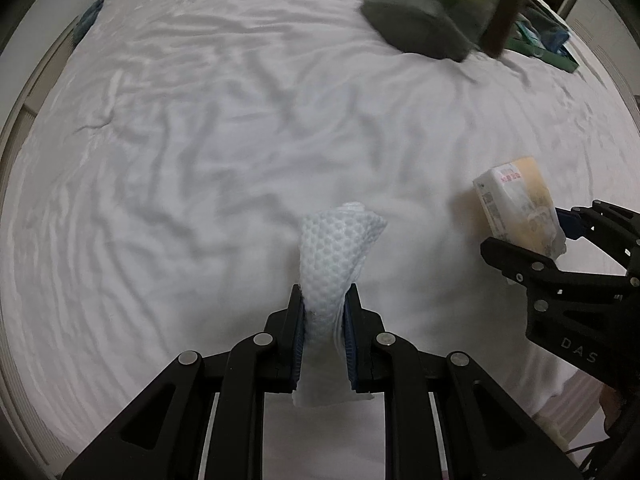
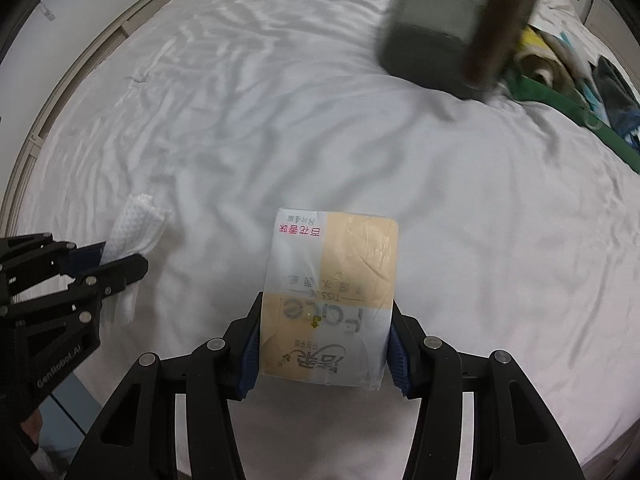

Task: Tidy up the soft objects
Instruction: 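Carry the mesh cloth and tissue pack over the green tray with both tools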

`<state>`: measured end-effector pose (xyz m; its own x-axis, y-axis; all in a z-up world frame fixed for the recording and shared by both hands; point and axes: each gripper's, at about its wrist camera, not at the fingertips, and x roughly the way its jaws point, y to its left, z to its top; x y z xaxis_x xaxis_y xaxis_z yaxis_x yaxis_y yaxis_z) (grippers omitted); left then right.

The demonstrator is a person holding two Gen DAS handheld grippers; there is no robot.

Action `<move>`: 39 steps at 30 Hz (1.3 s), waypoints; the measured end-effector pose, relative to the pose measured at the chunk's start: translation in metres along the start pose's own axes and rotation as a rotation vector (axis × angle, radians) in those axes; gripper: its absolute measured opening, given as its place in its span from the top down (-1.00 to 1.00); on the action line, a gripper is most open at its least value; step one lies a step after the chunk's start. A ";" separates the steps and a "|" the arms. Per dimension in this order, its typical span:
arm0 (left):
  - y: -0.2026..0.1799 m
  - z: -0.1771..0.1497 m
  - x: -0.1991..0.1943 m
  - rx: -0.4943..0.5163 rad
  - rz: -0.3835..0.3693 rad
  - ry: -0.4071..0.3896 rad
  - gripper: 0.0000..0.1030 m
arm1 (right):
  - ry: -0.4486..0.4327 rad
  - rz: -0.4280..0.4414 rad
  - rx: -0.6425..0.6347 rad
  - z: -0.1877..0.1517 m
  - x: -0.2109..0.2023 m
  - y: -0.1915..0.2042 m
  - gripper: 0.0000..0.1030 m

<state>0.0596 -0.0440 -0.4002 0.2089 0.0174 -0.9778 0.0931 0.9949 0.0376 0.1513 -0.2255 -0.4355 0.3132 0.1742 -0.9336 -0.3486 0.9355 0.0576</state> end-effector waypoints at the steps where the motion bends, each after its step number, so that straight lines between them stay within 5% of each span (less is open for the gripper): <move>1: -0.008 0.003 0.000 0.007 -0.003 0.001 0.72 | 0.002 -0.004 0.002 -0.003 -0.004 -0.009 0.01; 22: -0.219 0.098 0.005 0.187 -0.134 0.001 0.72 | 0.035 -0.167 0.179 -0.040 -0.094 -0.199 0.01; 39: -0.298 0.153 0.000 0.250 -0.181 -0.037 0.72 | -0.051 -0.250 0.282 -0.021 -0.138 -0.296 0.01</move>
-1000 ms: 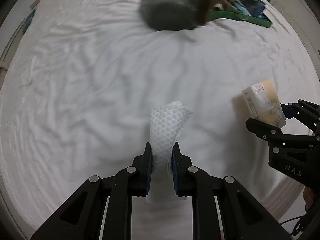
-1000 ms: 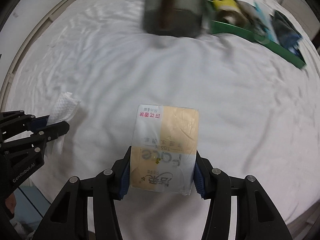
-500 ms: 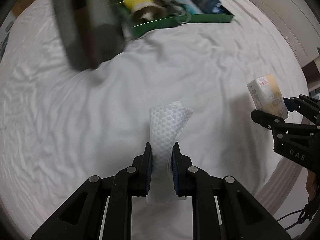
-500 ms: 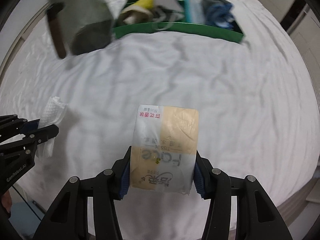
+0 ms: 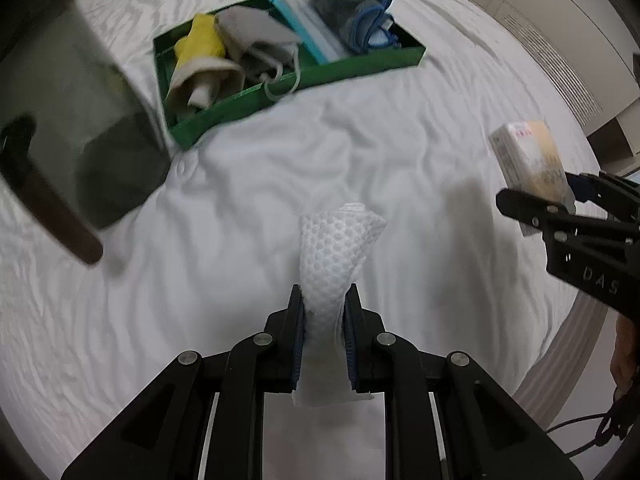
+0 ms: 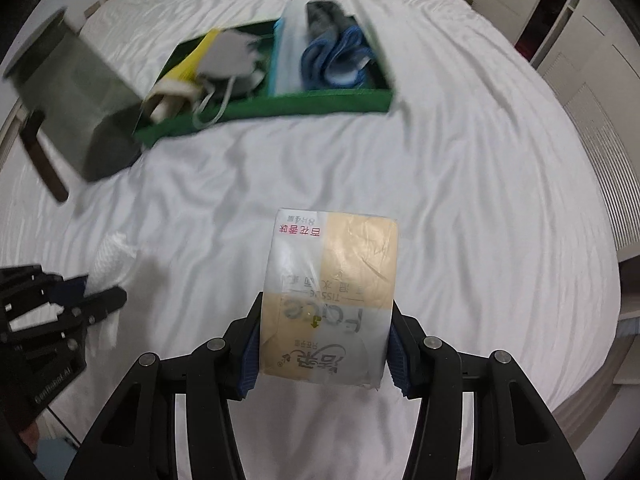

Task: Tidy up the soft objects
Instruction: 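Carry the mesh cloth and tissue pack over the green tray with both tools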

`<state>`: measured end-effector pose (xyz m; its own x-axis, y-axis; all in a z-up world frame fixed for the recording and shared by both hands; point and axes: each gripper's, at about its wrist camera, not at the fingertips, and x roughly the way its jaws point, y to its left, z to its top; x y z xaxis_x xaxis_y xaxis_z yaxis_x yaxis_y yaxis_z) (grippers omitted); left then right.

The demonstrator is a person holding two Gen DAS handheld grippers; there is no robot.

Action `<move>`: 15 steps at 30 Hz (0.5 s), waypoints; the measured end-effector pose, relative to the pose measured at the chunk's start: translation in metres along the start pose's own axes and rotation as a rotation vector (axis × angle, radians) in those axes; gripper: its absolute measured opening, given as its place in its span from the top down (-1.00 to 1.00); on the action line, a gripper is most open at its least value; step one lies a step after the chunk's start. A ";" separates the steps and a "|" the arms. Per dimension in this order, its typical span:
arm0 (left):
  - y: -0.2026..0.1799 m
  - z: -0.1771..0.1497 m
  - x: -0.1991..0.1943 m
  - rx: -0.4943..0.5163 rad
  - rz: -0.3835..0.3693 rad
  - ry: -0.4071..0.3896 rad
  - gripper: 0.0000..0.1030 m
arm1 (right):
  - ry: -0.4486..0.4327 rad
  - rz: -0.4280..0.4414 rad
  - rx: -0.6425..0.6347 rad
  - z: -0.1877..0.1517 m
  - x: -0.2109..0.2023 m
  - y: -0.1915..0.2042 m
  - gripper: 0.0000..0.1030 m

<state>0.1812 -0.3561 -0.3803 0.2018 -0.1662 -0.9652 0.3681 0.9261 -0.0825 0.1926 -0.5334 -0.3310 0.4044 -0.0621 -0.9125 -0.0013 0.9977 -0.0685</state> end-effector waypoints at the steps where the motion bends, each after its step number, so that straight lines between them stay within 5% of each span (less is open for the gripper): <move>1: -0.002 0.007 0.000 0.002 0.004 -0.008 0.72 | -0.011 -0.002 0.005 0.006 0.000 -0.004 0.01; 15: 0.014 0.079 -0.022 -0.097 0.052 -0.131 0.72 | -0.154 -0.009 0.000 0.086 -0.004 -0.021 0.01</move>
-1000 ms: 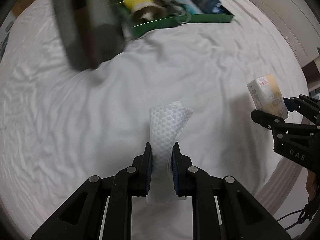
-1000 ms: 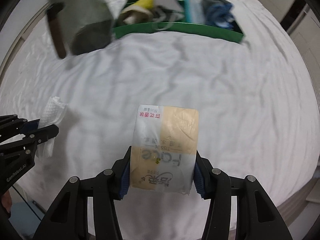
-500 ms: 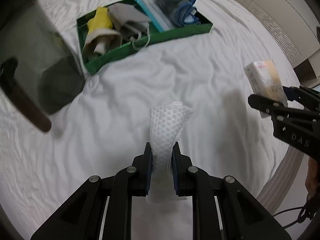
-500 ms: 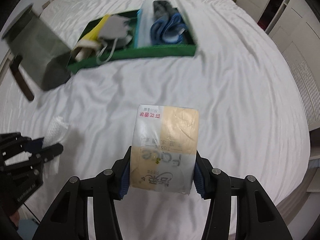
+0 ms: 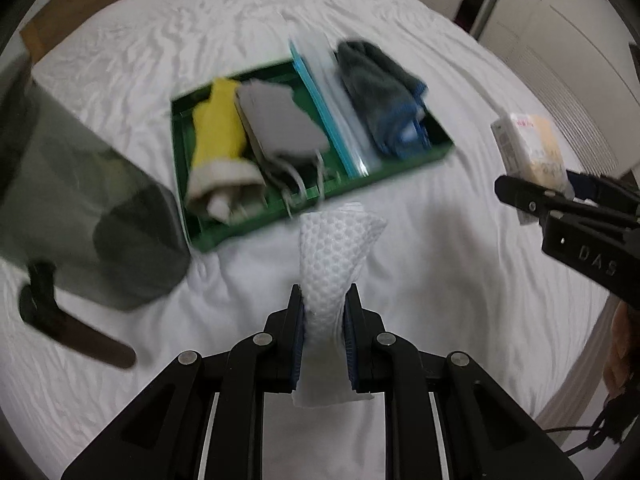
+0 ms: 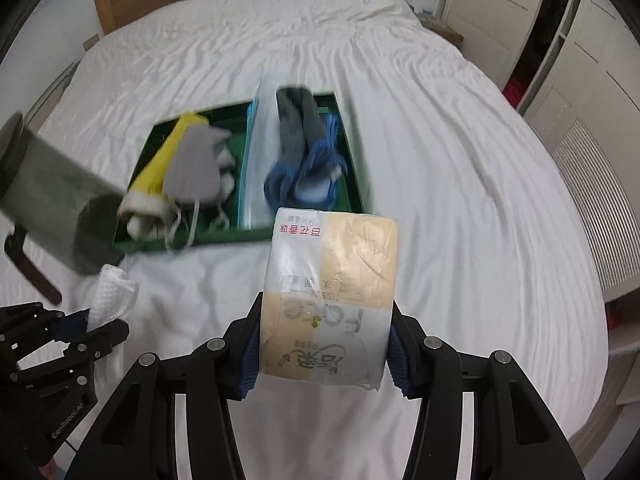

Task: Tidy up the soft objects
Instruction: 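Carry the mesh cloth and tissue pack over the green tray with both tools, then lower both items into the tray and open the left tool while the right tool releases the pack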

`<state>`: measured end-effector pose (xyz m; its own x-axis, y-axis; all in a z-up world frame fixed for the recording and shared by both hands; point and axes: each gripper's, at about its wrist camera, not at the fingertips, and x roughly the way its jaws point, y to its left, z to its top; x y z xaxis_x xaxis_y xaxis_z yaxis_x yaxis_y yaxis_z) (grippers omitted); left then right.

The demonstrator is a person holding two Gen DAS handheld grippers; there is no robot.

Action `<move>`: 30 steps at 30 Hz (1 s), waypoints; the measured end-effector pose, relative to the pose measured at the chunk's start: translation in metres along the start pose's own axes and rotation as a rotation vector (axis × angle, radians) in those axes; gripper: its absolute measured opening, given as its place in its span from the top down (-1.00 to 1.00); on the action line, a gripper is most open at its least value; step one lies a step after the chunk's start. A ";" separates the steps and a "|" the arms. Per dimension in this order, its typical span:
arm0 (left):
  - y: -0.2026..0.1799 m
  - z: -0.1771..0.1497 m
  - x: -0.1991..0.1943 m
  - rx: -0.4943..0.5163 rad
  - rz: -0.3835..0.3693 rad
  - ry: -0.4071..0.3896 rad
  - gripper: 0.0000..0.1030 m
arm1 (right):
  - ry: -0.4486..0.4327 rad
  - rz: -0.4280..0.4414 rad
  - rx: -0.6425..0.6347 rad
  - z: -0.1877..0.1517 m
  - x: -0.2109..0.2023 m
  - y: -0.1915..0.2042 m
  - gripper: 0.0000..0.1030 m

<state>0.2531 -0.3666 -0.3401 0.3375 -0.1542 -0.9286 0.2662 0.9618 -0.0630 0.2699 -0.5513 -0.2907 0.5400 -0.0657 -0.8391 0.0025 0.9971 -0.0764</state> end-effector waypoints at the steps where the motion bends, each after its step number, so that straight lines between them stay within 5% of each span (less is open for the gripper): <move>1: 0.003 0.007 -0.001 -0.013 0.002 -0.011 0.72 | -0.012 0.003 -0.003 0.006 0.001 0.000 0.01; 14: 0.030 0.082 0.010 -0.144 0.019 -0.126 0.71 | -0.127 0.061 -0.047 0.064 0.034 0.012 0.01; 30: 0.065 0.100 0.058 -0.306 0.079 -0.094 0.71 | -0.108 0.120 -0.173 0.095 0.103 0.051 0.01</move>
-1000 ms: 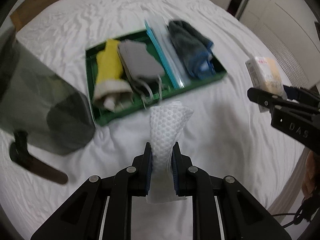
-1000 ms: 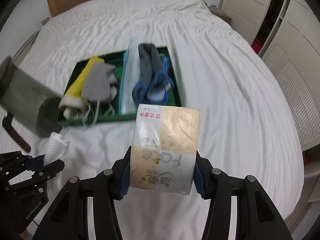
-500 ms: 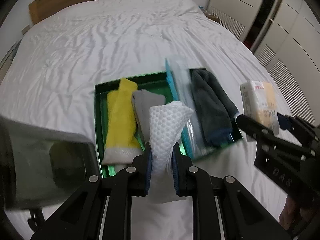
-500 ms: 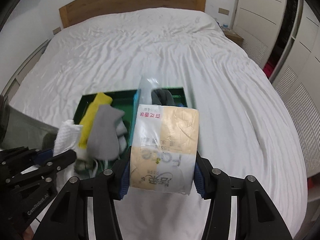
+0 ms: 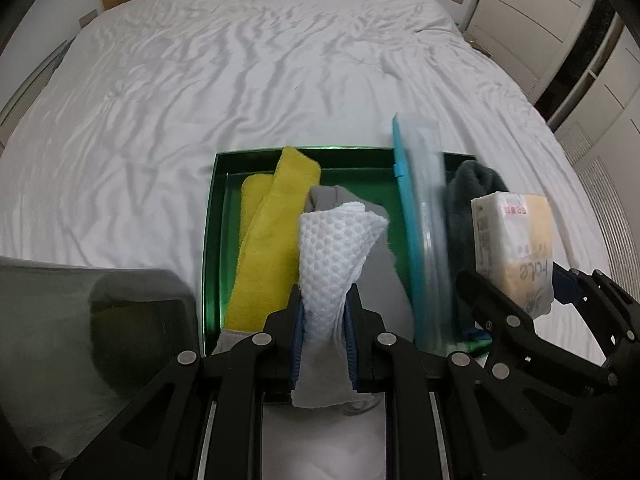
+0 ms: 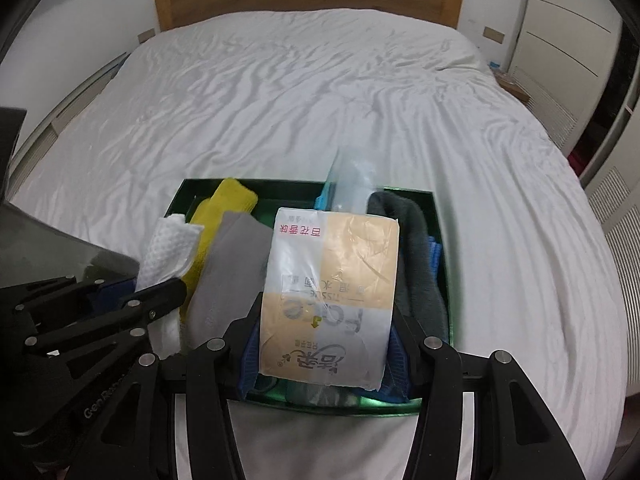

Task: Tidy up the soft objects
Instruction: 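Lower both items into the tray and open the left tool while the right tool releases the pack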

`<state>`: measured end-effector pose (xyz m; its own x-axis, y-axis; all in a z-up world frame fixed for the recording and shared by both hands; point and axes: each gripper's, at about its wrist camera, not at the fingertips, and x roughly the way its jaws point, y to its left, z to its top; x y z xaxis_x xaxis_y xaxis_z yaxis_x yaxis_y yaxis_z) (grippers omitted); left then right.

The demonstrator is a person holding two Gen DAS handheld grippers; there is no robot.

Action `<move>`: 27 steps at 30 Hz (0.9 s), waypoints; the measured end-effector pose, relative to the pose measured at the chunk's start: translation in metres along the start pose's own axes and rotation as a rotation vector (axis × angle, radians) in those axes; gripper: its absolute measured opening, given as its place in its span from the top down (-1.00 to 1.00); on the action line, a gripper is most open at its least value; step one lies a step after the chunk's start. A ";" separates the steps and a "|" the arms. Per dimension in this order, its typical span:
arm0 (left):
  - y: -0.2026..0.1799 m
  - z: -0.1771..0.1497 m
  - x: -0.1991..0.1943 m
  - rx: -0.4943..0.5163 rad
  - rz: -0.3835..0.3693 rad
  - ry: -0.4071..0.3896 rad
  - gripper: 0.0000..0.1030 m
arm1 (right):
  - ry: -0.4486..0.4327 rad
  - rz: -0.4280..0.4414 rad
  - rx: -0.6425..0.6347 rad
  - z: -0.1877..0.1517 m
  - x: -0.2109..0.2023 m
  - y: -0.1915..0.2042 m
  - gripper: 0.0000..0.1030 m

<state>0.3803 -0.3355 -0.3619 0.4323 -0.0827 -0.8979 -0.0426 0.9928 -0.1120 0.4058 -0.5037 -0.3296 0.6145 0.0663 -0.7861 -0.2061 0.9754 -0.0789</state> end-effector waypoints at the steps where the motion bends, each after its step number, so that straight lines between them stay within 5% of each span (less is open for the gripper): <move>1: 0.000 0.000 0.003 0.000 0.007 0.003 0.71 | 0.004 0.000 -0.005 0.000 0.005 0.000 0.01; 27: -0.001 -0.001 0.040 0.013 0.087 0.035 0.71 | 0.071 -0.038 -0.054 0.005 0.066 -0.004 0.00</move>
<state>0.3965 -0.3401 -0.3978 0.3959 0.0016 -0.9183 -0.0674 0.9974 -0.0273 0.4511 -0.5016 -0.3777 0.5678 0.0126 -0.8230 -0.2252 0.9641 -0.1406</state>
